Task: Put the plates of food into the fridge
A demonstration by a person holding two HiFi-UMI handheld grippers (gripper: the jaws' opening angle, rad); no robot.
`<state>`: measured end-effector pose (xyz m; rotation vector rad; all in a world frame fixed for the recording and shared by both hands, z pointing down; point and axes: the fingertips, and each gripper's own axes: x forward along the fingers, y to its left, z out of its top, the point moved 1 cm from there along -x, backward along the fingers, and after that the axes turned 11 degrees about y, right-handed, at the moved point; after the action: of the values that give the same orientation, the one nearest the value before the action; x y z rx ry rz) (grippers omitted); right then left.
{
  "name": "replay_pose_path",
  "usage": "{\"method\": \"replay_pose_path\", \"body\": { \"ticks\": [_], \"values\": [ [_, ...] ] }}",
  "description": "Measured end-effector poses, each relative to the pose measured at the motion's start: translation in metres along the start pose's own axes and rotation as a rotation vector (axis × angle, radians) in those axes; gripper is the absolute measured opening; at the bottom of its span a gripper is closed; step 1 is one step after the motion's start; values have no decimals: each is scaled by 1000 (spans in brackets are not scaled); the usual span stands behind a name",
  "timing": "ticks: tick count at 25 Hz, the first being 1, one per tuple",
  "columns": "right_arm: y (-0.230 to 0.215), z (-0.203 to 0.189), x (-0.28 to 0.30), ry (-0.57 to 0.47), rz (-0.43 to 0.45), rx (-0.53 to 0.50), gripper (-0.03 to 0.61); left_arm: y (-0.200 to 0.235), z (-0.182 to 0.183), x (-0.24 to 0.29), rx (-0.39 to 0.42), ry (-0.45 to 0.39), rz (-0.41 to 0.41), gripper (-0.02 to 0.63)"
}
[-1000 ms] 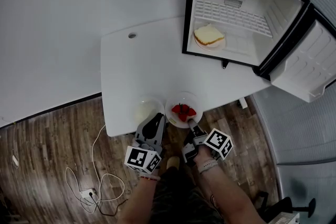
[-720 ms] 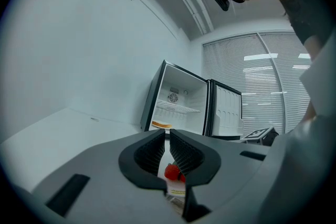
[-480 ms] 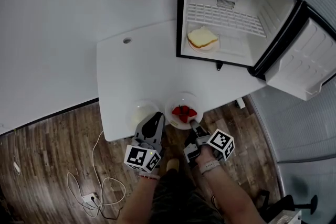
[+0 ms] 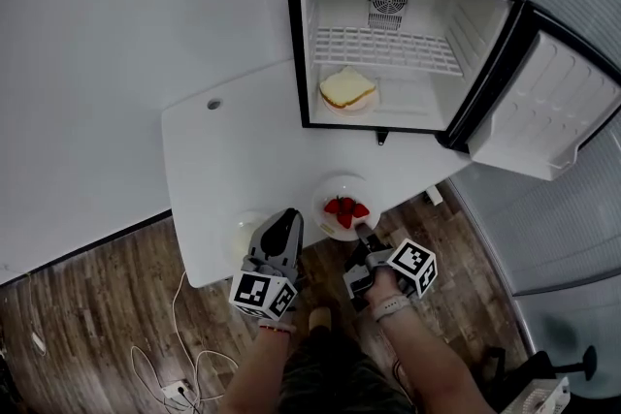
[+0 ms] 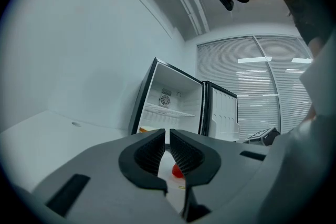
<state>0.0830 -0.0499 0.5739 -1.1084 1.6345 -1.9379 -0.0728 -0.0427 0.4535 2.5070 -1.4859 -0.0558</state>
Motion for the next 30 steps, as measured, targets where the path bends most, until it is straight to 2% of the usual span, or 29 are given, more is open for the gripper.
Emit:
{"method": "replay_pose_path", "body": {
  "ticks": [6, 15, 24, 30],
  "values": [
    [16, 33, -1, -69, 6, 13, 14, 4, 23, 31, 3, -11, -32, 15],
    [40, 83, 8, -201, 11, 44, 14, 39, 58, 77, 14, -26, -53, 15],
    [57, 129, 22, -306, -4, 64, 14, 78, 72, 116, 8, -27, -20, 15],
    [67, 150, 33, -307, -5, 59, 14, 93, 72, 134, -4, -17, 2, 15]
  ]
}}
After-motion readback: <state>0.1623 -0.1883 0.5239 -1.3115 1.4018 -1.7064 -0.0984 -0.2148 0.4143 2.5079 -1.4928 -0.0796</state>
